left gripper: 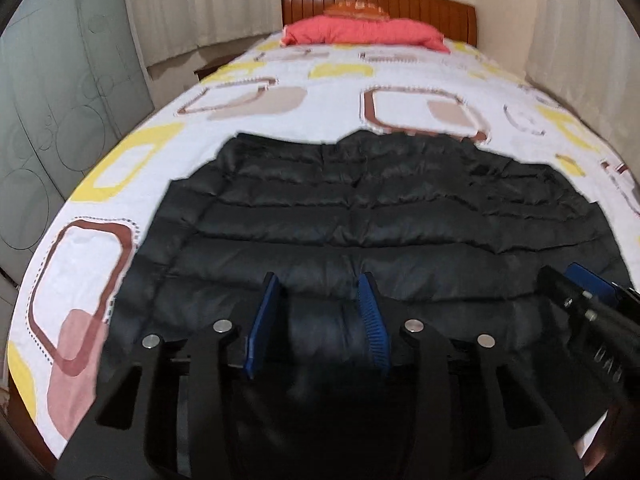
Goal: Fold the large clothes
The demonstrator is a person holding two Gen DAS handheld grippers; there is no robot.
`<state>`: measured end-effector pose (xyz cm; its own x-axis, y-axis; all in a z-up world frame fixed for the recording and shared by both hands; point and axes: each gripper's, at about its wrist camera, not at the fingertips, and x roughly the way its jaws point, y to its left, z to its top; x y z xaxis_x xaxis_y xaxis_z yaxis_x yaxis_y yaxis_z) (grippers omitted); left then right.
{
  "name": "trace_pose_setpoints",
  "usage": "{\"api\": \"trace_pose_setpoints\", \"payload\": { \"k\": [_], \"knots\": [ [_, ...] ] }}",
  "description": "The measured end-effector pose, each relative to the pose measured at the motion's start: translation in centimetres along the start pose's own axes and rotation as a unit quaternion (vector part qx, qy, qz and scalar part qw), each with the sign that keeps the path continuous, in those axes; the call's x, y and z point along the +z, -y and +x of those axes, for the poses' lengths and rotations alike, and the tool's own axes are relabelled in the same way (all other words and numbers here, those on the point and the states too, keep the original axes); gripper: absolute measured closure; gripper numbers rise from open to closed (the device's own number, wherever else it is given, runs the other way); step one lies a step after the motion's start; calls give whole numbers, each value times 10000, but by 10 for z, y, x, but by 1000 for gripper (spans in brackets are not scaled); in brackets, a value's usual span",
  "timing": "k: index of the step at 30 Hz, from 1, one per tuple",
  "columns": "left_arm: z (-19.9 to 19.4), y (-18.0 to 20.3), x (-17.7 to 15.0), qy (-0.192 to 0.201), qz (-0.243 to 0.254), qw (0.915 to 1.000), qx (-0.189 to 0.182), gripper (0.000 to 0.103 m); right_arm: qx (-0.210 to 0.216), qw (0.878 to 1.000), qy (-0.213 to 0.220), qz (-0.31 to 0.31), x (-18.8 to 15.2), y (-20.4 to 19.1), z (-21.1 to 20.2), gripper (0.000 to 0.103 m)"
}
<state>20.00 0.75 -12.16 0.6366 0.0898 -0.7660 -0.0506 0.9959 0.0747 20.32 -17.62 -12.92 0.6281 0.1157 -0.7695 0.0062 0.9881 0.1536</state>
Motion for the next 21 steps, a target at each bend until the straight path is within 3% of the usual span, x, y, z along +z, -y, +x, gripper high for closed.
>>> {"api": "trace_pose_setpoints", "payload": {
  "k": [3, 7, 10, 13, 17, 21],
  "knots": [
    [21, 4, -2, -251, 61, 9996, 65, 63, -123, 9996, -236, -93, -2, -7, 21, 62],
    [34, 6, -10, -292, 80, 9995, 54, 63, -186, 9990, -398, -105, -12, -7, 41, 62],
    [31, 9, -11, -226, 167, 9995, 128, 65, -188, 9990, -399, -85, -12, -8, 40, 62],
    [12, 8, -1, -61, 88, 9999, 22, 75, -86, 9994, -348, 24, -3, -10, 28, 62],
    [2, 8, 19, 283, 56, 9995, 126, 73, -64, 9999, -75, 20, 16, -17, 18, 62],
    [37, 5, 22, -60, 128, 9992, 362, 72, -181, 9995, -232, -89, 21, -23, 40, 62]
  ]
}}
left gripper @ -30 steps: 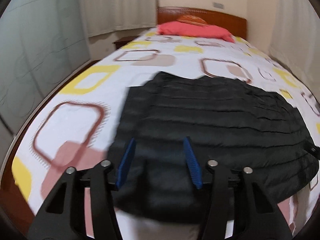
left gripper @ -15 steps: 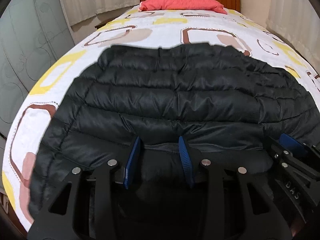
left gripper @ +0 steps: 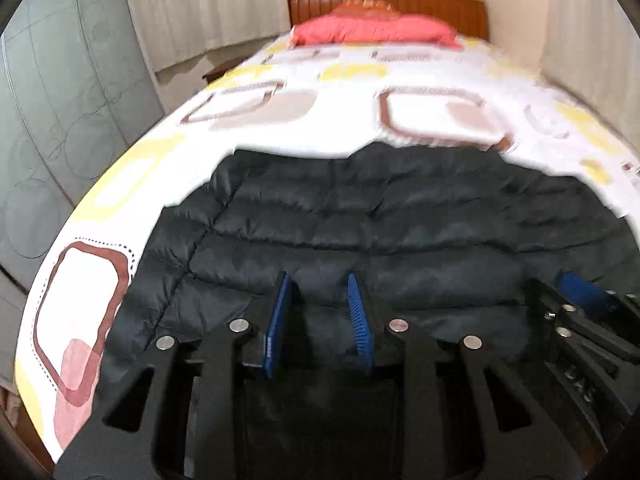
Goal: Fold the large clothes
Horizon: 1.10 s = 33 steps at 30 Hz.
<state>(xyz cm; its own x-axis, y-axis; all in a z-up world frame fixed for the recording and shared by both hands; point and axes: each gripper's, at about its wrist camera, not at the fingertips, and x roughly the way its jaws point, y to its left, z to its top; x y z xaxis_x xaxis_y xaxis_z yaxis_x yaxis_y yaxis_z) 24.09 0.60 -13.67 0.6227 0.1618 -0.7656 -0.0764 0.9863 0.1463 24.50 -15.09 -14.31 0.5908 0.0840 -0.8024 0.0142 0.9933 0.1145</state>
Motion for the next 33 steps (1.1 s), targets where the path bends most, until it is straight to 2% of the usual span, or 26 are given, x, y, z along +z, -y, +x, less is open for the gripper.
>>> {"api": "trace_pose_setpoints", "payload": {
  "k": [4, 5, 9, 12, 14, 16, 19, 21, 24, 33],
  "knots": [
    [10, 9, -8, 59, 195, 9996, 201, 74, -158, 9998, 59, -134, -12, -3, 18, 61],
    [4, 11, -8, 91, 245, 9993, 268, 77, -218, 9995, 86, -202, -11, -6, 15, 61],
    [-15, -4, -5, 327, 34, 9981, 528, 77, -297, 9990, 222, -232, -12, -6, -9, 61],
    [3, -16, -13, 88, -143, 9992, 359, 74, -412, 9986, 215, -241, -18, -2, -6, 60],
    [6, -16, -17, 118, -140, 9991, 372, 74, -348, 9989, 177, -253, -21, 0, 9, 59],
    [0, -11, -14, 173, -7, 9987, 482, 76, -461, 9983, 170, -327, -19, -5, 0, 59],
    [-13, -26, -17, 187, -351, 9987, 331, 76, -460, 9979, 303, -351, -18, -9, -19, 59],
    [-15, -37, -21, 195, -501, 9979, 373, 74, -546, 9969, 386, -412, -20, -11, -24, 53],
    [-8, -48, -30, 172, -516, 9976, 419, 73, -472, 9979, 141, -427, -29, -8, 1, 52],
    [-8, -46, -33, 260, -493, 9973, 482, 73, -587, 9961, 371, -547, -38, -11, 9, 52]
  ]
}}
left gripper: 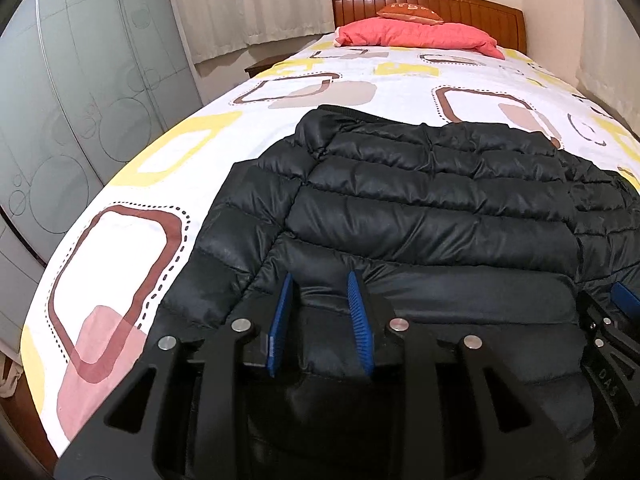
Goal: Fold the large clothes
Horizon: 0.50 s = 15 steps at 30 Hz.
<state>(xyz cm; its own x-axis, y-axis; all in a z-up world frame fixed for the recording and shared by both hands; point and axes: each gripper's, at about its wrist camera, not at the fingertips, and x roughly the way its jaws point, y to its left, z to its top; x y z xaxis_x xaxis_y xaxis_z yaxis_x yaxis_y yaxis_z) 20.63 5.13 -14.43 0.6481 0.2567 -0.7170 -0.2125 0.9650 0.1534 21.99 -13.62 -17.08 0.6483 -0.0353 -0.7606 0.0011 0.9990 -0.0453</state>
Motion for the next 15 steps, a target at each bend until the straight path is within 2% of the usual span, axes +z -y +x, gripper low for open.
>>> {"api": "trace_pose_setpoints", "payload": {
  "k": [2, 6, 10, 12, 14, 15],
  "knots": [
    [-2, -3, 0, 0, -47, 10000, -30, 72, -9, 10000, 35, -5, -1, 1, 0, 52],
    [-7, -14, 1, -52, -289, 9995, -125, 62, -18, 10000, 90, -1, -5, -2, -1, 52],
    [-13, -26, 2, -90, -472, 9988, -99, 61, -59, 9999, 122, -21, -7, -6, -2, 52],
    [-15, -33, 3, -121, -562, 9983, -3, 52, -59, 9999, 127, -17, -8, -7, -2, 52],
    [-21, -42, 4, -80, -737, 9972, 6, 48, -61, 9999, 128, -21, -8, -7, -2, 52],
    [-22, -46, 5, -72, -795, 9968, 15, 42, -68, 9999, 139, -26, -9, -8, -3, 52]
  ]
}}
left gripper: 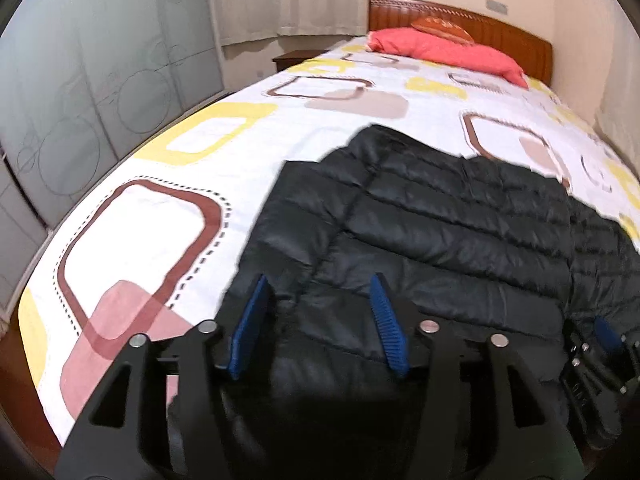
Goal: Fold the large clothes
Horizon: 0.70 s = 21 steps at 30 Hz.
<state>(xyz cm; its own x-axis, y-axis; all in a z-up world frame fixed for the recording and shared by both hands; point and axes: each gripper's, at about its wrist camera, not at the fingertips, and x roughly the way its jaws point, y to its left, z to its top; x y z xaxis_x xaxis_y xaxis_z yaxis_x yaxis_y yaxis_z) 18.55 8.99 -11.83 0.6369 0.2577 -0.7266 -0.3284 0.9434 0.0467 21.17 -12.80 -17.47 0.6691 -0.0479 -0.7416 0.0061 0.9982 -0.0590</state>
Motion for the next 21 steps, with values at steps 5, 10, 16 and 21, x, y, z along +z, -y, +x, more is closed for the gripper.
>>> {"api": "trace_pose_setpoints", "payload": {
  "k": [5, 10, 16, 21],
  "knots": [
    [3, -23, 2, -131, -347, 9993, 60, 35, -27, 10000, 19, -17, 0, -1, -2, 52],
    [22, -40, 0, -602, -808, 9941, -413, 27, -54, 10000, 43, -28, 2, -3, -5, 52],
    [34, -47, -2, -687, -942, 9889, -917, 20, -60, 10000, 51, -25, 2, -5, -5, 52],
    [59, -59, 1, -987, -1012, 9799, -1407, 10, -66, 10000, 57, -26, 2, -6, -6, 52]
  ]
}}
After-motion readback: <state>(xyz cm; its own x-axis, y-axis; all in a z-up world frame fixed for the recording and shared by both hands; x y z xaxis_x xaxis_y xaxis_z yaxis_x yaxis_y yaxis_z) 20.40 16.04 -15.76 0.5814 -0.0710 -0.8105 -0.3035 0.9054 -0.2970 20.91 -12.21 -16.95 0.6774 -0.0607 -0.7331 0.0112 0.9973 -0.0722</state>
